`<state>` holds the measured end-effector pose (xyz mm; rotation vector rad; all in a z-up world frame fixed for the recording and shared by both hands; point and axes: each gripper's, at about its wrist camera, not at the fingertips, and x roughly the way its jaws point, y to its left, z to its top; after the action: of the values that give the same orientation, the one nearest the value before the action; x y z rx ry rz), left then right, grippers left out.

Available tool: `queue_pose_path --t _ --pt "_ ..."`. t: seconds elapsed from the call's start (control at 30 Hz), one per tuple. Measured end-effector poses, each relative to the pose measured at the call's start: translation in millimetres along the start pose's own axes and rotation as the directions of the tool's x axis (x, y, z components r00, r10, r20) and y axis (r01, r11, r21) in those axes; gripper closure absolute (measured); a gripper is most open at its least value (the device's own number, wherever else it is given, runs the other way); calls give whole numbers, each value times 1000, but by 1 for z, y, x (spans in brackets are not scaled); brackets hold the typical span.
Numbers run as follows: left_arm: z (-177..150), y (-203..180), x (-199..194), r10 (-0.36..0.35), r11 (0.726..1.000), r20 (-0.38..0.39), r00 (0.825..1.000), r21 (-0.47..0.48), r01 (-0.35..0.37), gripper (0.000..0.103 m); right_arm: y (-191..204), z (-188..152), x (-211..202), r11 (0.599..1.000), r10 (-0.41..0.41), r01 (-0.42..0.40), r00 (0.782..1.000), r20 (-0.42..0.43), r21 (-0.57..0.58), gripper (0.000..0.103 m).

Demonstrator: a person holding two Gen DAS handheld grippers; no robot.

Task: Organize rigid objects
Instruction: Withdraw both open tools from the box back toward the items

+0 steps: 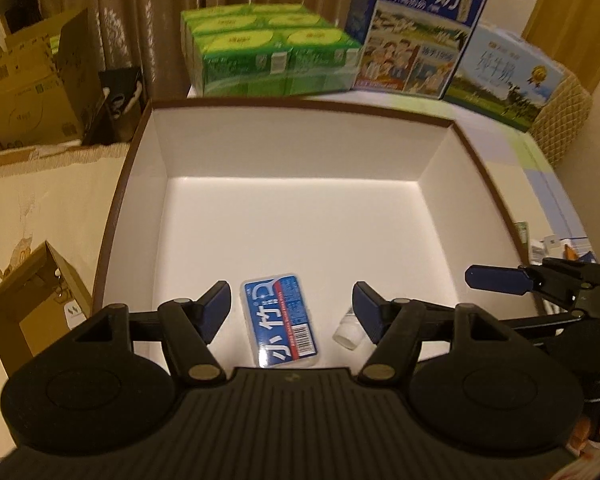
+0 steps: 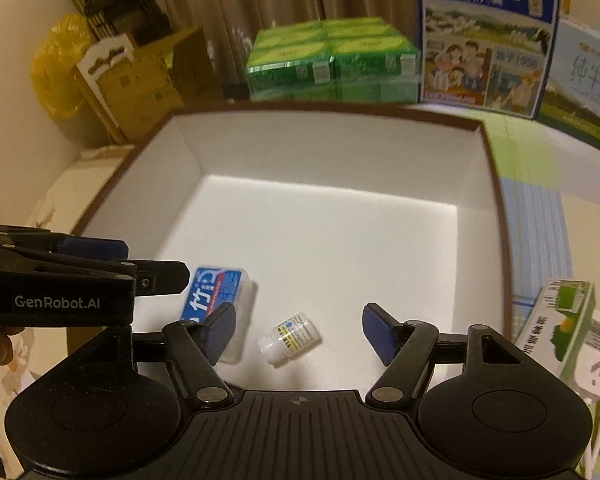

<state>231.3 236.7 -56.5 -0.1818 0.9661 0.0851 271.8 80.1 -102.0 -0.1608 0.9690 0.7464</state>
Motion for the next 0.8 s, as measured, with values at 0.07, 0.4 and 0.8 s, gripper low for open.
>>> queue_pose_path --t 0.07,0.4,0.8 --pt "-2 -6 -10 -9 1000 19 1000 5 9 39 -1 -3 -12 1000 7 -7 1000 23 6 36" --pt "-25 -46 -48 -53 998 67 996 23 51 39 -19 -31 -70 999 28 -30 995 93 27 36" --pt "-60 -122 -54 -133 988 15 991 80 131 40 -79 -89 -123 998 11 -15 998 65 64 36"
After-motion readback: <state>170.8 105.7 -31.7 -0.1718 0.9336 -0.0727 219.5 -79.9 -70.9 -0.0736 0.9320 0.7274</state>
